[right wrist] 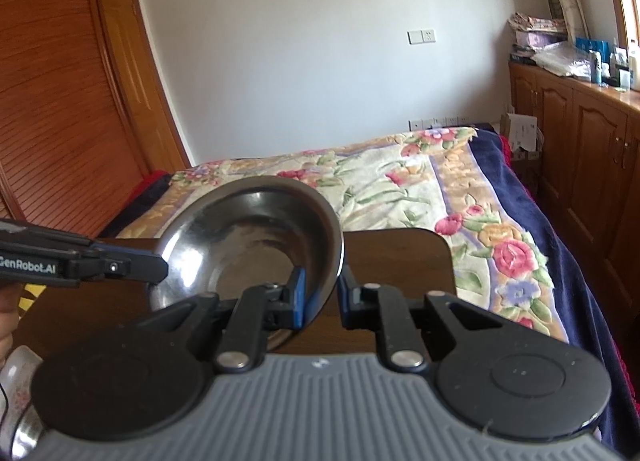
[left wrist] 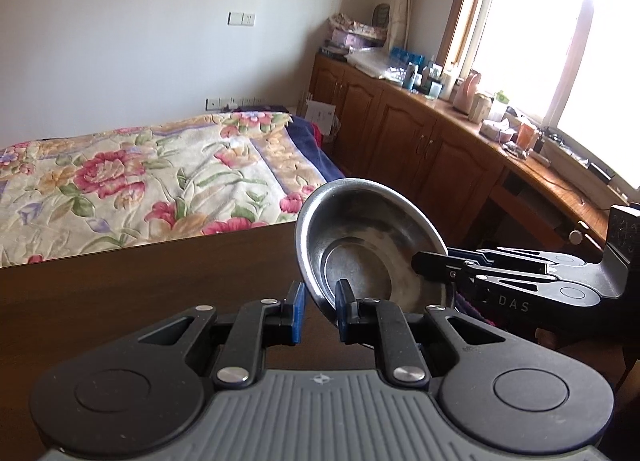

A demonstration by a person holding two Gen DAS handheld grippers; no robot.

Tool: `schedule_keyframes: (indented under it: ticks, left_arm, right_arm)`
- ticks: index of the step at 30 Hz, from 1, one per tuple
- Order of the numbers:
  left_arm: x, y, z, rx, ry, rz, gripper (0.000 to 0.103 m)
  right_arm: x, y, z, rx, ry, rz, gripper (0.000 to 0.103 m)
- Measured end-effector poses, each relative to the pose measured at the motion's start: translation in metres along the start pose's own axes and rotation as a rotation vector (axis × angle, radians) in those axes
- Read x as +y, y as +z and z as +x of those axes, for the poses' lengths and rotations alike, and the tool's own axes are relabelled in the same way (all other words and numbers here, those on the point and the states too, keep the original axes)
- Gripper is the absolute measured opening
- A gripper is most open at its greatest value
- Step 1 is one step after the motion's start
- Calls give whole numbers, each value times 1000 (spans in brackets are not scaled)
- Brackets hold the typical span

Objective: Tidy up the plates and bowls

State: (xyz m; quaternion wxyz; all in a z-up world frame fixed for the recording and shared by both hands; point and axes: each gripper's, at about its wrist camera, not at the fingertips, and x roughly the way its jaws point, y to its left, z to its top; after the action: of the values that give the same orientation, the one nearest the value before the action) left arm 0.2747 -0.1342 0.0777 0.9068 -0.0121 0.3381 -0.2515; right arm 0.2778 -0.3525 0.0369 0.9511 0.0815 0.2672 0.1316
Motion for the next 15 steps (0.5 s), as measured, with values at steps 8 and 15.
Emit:
schedule_keyframes:
  ticks: [8, 15]
  left_arm:
    - [-3, -9, -43, -56, 15, 30, 44]
    - [-6, -27, -68, -78, 23, 44, 44]
  right_arm:
    - [26, 1, -20, -23, 23, -28, 19]
    - [46, -1, -40, -48, 33, -47, 19]
